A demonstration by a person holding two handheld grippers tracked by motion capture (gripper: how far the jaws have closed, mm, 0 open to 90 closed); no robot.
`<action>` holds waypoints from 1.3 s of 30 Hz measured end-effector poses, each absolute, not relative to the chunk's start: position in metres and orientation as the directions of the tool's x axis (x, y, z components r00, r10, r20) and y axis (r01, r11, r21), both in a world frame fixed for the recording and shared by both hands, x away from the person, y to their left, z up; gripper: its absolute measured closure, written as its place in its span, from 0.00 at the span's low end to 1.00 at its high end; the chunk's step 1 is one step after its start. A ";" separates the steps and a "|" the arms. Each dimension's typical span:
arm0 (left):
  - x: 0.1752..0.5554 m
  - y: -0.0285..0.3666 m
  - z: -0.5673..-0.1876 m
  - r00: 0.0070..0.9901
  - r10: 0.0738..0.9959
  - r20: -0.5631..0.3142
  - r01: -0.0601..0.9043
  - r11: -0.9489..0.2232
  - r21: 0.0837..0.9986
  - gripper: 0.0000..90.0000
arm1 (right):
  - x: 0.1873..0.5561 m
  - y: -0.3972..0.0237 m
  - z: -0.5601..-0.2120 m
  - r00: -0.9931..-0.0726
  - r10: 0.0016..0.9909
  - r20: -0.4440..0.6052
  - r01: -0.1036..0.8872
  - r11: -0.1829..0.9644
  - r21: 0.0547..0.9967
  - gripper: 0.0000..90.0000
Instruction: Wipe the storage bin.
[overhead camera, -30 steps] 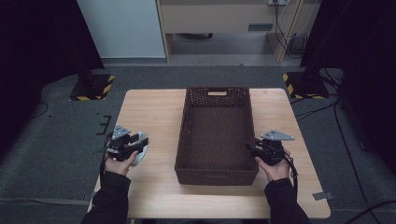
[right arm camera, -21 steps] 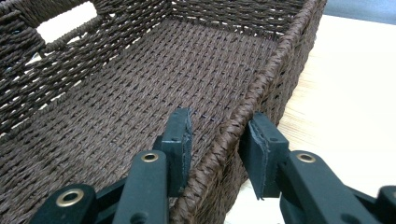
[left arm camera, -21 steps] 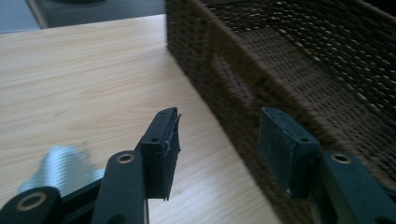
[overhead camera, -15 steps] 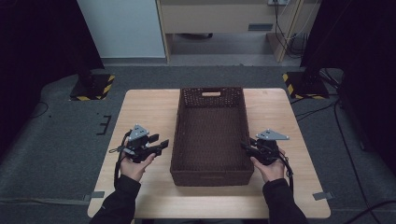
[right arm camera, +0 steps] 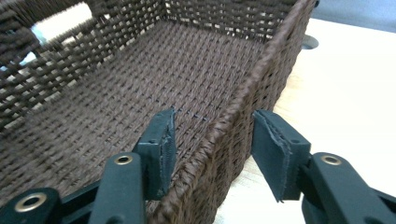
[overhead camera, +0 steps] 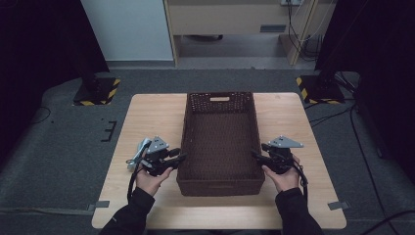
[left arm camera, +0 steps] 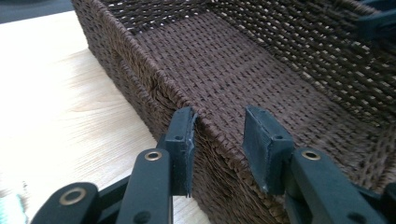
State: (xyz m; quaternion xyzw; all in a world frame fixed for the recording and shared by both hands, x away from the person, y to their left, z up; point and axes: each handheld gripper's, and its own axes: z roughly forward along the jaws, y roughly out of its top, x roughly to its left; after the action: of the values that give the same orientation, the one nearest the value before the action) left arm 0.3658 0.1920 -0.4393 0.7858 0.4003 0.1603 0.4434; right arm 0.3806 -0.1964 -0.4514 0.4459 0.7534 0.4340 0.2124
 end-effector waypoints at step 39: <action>0.362 0.181 -0.440 0.635 0.765 -0.109 0.474 -0.273 0.837 0.64 | 0.378 -0.203 -0.442 -0.490 0.872 0.012 0.486 0.262 0.834 0.77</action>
State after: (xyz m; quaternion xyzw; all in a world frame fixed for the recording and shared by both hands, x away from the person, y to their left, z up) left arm 0.3622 0.1807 -0.4403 0.7817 0.3963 0.1603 0.4542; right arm 0.3779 -0.2025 -0.4425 0.4473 0.7589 0.4112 0.2345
